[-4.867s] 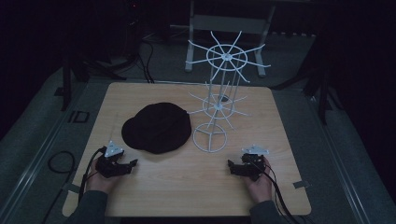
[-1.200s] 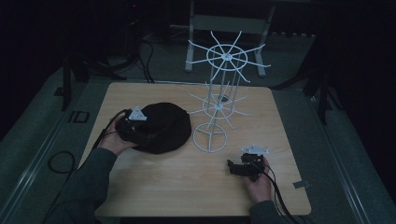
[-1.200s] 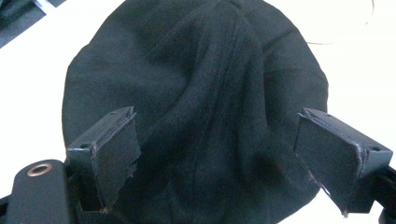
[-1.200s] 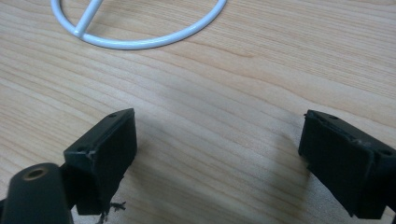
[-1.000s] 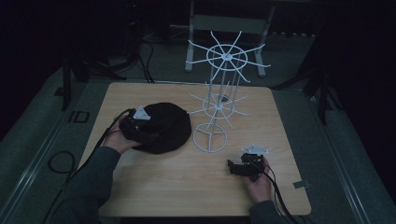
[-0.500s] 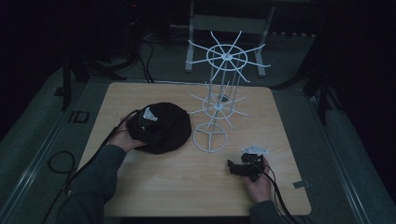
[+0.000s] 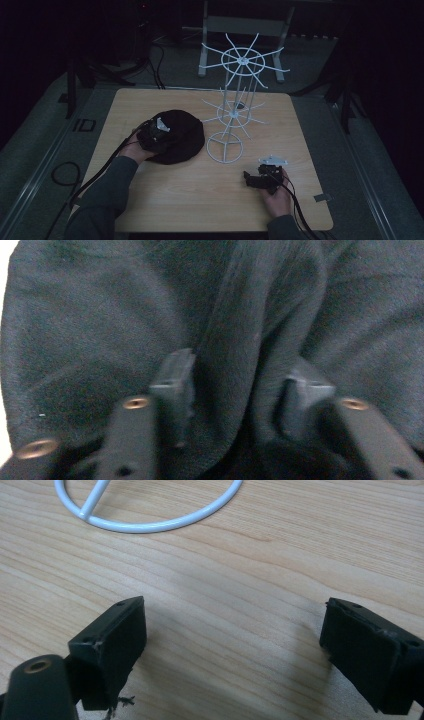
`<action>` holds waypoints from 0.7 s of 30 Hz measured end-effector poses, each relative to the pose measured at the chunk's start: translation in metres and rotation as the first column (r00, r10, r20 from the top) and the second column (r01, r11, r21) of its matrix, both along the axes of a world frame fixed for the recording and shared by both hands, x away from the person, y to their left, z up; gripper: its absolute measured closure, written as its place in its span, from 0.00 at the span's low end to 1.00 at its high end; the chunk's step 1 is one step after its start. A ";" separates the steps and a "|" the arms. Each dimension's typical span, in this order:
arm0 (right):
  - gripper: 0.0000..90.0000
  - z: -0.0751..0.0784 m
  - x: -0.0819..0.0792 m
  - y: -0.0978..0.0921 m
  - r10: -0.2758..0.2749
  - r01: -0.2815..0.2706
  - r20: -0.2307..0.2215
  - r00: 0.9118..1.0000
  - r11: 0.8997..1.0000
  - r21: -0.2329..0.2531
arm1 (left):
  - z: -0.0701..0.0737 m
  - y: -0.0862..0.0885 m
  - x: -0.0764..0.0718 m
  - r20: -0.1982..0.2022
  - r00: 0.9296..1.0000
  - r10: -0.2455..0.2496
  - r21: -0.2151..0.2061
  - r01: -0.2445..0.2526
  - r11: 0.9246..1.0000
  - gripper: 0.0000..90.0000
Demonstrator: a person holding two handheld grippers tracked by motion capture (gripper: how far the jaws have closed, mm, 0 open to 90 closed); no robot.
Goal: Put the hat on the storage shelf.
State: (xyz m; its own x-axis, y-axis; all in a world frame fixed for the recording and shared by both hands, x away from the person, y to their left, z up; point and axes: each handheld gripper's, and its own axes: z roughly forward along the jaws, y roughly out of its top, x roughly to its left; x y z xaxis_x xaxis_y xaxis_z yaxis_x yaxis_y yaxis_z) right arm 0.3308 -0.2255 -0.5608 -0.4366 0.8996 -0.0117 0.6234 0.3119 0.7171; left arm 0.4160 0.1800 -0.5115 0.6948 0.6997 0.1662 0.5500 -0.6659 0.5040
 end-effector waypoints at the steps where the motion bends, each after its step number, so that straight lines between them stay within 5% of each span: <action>1: 0.12 0.000 0.000 0.000 0.000 0.000 0.000 1.000 1.000 0.000 | 0.000 0.000 0.000 -0.004 1.000 0.003 0.005 -0.003 1.000 0.70; 6: 0.12 0.000 0.000 0.000 0.000 0.000 0.000 1.000 1.000 0.000 | 0.003 0.000 -0.001 0.001 1.000 -0.003 0.010 0.003 1.000 0.91; 21: 0.12 0.000 0.000 0.000 0.000 0.000 0.000 1.000 1.000 0.000 | 0.028 0.013 -0.010 0.067 0.997 0.034 -0.117 -0.026 0.993 0.93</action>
